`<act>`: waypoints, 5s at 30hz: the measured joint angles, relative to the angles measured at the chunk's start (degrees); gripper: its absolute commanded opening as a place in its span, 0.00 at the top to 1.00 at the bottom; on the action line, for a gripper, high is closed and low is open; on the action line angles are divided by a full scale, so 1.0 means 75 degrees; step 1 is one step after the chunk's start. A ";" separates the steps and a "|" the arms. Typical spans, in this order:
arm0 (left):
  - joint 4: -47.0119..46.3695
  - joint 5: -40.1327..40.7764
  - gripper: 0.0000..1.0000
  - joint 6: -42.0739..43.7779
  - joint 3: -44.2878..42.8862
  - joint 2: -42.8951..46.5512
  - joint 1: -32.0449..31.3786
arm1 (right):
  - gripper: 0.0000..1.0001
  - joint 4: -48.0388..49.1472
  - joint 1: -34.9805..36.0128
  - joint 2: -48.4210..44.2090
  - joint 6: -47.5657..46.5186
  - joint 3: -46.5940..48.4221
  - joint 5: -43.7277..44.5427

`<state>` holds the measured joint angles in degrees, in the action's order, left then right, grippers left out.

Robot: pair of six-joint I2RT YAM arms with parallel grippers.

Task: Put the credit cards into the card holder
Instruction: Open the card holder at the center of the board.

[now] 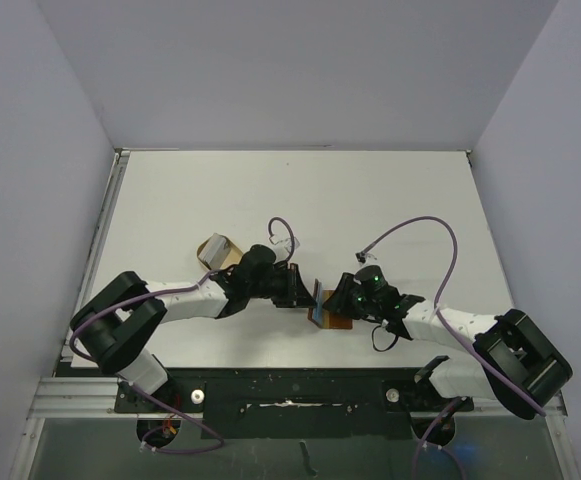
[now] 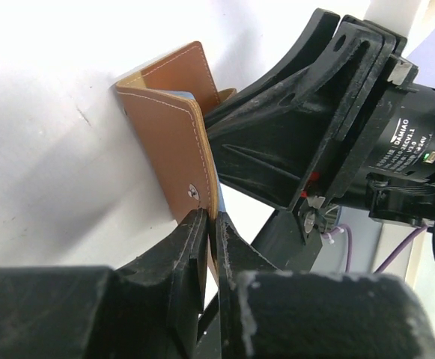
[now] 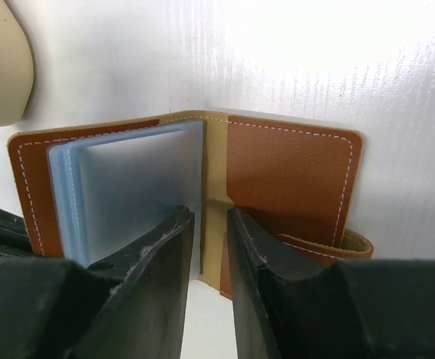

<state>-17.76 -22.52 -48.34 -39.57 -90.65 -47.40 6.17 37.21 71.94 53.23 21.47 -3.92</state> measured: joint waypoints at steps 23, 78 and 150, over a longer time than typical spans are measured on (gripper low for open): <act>0.0187 0.0195 1.00 0.0119 -0.0026 -0.0111 0.0020 | 0.58 -0.0973 0.0003 -0.1061 0.0032 0.0140 0.0015; 0.0650 0.0475 0.83 0.0248 -0.0131 -0.0087 0.0017 | 0.47 -0.1370 0.0350 -0.0286 0.0160 0.0670 0.0641; 0.0944 0.0609 1.00 0.0152 -0.0347 -0.0041 0.0012 | 0.54 -0.2107 0.0452 -0.1897 0.0023 0.1434 0.0947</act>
<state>-10.68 -17.96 -47.20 -42.17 -90.96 -47.31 -9.63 40.60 57.71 53.41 32.23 3.18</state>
